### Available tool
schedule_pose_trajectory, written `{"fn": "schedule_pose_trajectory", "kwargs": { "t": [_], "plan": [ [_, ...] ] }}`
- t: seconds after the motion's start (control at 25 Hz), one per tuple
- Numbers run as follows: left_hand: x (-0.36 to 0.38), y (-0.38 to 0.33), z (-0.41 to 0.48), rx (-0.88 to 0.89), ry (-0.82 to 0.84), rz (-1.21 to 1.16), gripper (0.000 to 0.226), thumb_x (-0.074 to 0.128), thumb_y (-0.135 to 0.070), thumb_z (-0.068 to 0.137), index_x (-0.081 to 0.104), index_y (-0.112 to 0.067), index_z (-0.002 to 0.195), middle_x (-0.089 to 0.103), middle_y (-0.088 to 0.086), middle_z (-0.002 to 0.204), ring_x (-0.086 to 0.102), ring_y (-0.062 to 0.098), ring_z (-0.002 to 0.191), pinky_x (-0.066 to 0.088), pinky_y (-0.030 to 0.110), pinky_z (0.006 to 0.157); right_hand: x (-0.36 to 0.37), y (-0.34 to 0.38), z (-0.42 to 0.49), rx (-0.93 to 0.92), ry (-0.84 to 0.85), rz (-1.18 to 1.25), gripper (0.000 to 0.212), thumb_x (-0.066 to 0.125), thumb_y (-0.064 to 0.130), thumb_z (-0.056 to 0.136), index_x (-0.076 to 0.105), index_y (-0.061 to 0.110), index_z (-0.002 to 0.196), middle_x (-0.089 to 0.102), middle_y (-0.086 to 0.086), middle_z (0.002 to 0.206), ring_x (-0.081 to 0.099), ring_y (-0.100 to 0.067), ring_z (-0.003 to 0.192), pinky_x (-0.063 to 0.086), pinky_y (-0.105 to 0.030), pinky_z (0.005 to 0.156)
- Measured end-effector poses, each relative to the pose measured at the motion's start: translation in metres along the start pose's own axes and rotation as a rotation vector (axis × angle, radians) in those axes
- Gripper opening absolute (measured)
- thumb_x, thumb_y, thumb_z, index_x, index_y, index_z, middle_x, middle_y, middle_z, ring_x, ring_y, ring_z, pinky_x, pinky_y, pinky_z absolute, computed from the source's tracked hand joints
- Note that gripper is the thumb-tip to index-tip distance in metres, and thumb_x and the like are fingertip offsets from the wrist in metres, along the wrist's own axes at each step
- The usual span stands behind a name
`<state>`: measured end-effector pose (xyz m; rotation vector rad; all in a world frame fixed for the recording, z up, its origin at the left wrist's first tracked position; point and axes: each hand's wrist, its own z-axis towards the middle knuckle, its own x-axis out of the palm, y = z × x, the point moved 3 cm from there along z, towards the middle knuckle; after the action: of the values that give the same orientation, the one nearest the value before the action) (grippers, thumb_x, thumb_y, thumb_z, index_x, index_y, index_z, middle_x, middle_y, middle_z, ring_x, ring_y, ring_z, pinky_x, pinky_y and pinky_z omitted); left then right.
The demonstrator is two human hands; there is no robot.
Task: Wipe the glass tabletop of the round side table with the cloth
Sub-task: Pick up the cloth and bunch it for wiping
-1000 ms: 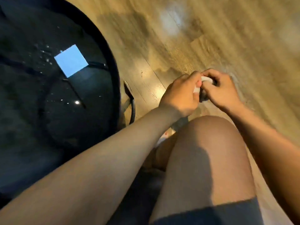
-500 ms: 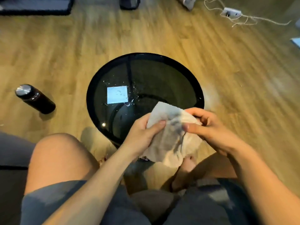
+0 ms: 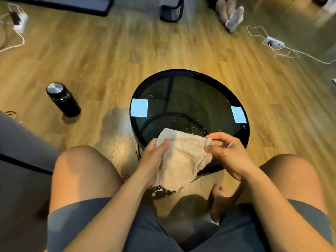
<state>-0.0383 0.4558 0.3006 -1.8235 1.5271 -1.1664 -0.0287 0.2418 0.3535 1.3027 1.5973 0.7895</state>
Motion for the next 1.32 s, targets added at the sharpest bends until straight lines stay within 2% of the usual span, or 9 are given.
{"fn": "schedule_pose_trajectory", "kwargs": {
  "t": [0.12, 0.24, 0.4, 0.68, 0.88, 1.0, 1.16, 1.24, 1.32],
  "plan": [
    [0.001, 0.004, 0.005, -0.020, 0.060, -0.016, 0.023, 0.059, -0.034, 0.094, 0.057, -0.028, 0.116, 0.063, 0.003, 0.118, 0.063, 0.024, 0.108, 0.053, 0.037, 0.083, 0.004, 0.002, 0.007, -0.063, -0.098, -0.024, 0.012, 0.068, 0.001, 0.081, 0.061, 0.010, 0.082, 0.059, -0.026, 0.083, 0.056, -0.034, 0.073, 0.053, -0.036, 0.065],
    [0.011, 0.015, 0.009, -0.083, 0.166, -0.015, 0.050, 0.068, -0.037, 0.084, 0.056, -0.021, 0.129, 0.065, 0.008, 0.121, 0.066, 0.026, 0.109, 0.054, 0.035, 0.081, -0.001, -0.011, 0.002, -0.035, -0.079, 0.089, 0.008, 0.066, 0.017, 0.076, 0.060, 0.018, 0.081, 0.056, -0.026, 0.088, 0.054, -0.033, 0.081, 0.046, -0.043, 0.072],
    [0.039, 0.028, 0.007, -0.082, 0.168, -0.034, 0.035, 0.064, -0.031, 0.091, 0.060, -0.019, 0.125, 0.072, 0.007, 0.114, 0.071, 0.023, 0.101, 0.056, 0.034, 0.076, -0.015, -0.032, -0.018, 0.003, -0.075, 0.094, 0.017, 0.072, 0.036, 0.083, 0.064, 0.020, 0.084, 0.066, -0.014, 0.090, 0.061, -0.025, 0.079, 0.047, -0.039, 0.069],
    [0.070, 0.044, -0.008, -0.059, 0.136, 0.074, 0.030, 0.060, -0.026, 0.096, 0.063, -0.021, 0.125, 0.072, 0.005, 0.116, 0.069, 0.024, 0.107, 0.053, 0.042, 0.091, -0.069, -0.064, -0.037, 0.048, -0.308, 0.123, 0.012, 0.065, 0.008, 0.091, 0.070, 0.014, 0.100, 0.066, -0.029, 0.092, 0.059, -0.029, 0.077, 0.054, -0.042, 0.075],
    [0.089, 0.055, -0.015, -0.074, 0.154, 0.034, 0.027, 0.053, -0.026, 0.100, 0.060, -0.025, 0.125, 0.071, 0.005, 0.119, 0.068, 0.024, 0.110, 0.049, 0.048, 0.100, -0.077, -0.081, -0.041, -0.044, -0.444, 0.083, 0.013, 0.067, 0.024, 0.090, 0.065, 0.020, 0.102, 0.068, -0.018, 0.092, 0.062, -0.024, 0.074, 0.052, -0.038, 0.072],
    [0.083, 0.051, -0.005, -0.050, 0.122, 0.107, 0.031, 0.056, -0.029, 0.098, 0.055, -0.023, 0.129, 0.067, 0.008, 0.123, 0.066, 0.025, 0.110, 0.052, 0.046, 0.098, -0.065, -0.085, -0.039, -0.137, -0.280, -0.079, 0.051, 0.073, 0.043, 0.083, 0.053, 0.030, 0.128, 0.057, 0.004, 0.118, 0.059, -0.011, 0.103, 0.053, -0.033, 0.084],
    [0.073, 0.039, 0.000, -0.061, 0.059, 0.264, 0.061, 0.065, -0.030, 0.092, 0.032, -0.030, 0.144, 0.054, 0.007, 0.130, 0.062, 0.027, 0.109, 0.056, 0.045, 0.092, -0.035, -0.085, -0.044, -0.342, 0.088, -0.551, 0.088, 0.076, 0.068, 0.063, 0.046, 0.035, 0.140, 0.037, 0.017, 0.145, 0.031, 0.002, 0.134, 0.028, -0.023, 0.111],
    [0.069, 0.033, -0.004, -0.089, 0.092, 0.244, 0.069, 0.071, -0.027, 0.088, 0.032, -0.036, 0.143, 0.052, 0.006, 0.129, 0.063, 0.027, 0.108, 0.058, 0.042, 0.088, -0.022, -0.088, -0.048, -0.349, 0.139, -0.596, 0.077, 0.077, 0.057, 0.070, 0.045, 0.038, 0.137, 0.049, 0.017, 0.137, 0.045, -0.002, 0.127, 0.041, -0.030, 0.106],
    [0.066, 0.025, -0.008, -0.043, 0.186, 0.311, 0.064, 0.078, -0.029, 0.081, 0.045, -0.035, 0.135, 0.053, 0.004, 0.127, 0.062, 0.023, 0.109, 0.057, 0.038, 0.090, -0.019, -0.092, -0.048, -0.393, 0.101, -0.544, 0.050, 0.072, 0.027, 0.078, 0.053, 0.036, 0.124, 0.063, 0.018, 0.113, 0.061, -0.002, 0.103, 0.053, -0.033, 0.086]
  ]
}}
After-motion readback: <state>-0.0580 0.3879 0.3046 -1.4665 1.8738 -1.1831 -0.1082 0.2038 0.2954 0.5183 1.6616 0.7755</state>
